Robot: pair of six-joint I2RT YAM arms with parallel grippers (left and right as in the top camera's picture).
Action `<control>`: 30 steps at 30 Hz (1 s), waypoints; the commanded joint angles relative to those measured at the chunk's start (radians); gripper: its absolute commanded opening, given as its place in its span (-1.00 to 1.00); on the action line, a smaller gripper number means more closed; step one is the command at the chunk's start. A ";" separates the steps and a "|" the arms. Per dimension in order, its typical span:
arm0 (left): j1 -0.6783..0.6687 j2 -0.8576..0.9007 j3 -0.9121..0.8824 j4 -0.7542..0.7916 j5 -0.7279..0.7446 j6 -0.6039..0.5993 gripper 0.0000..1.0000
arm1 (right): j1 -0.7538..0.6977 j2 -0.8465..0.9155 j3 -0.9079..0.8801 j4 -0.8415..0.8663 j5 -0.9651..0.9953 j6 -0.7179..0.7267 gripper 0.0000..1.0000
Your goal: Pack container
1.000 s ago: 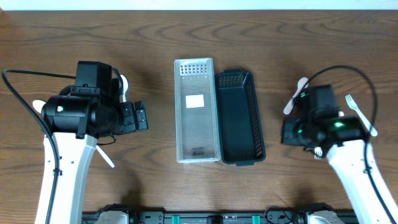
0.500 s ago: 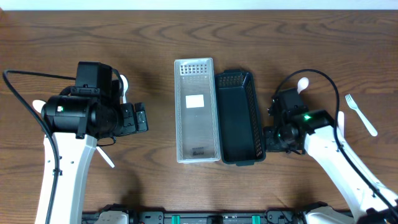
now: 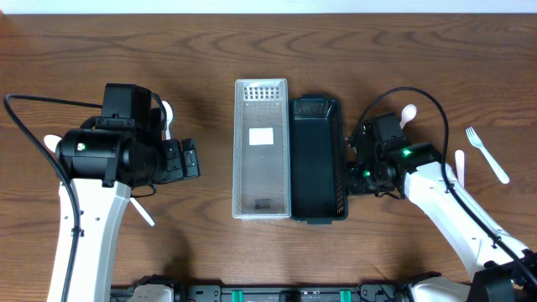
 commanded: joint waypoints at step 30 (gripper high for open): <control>0.002 -0.009 0.016 0.042 0.003 -0.032 0.96 | -0.356 0.615 0.756 -0.089 0.406 0.204 0.99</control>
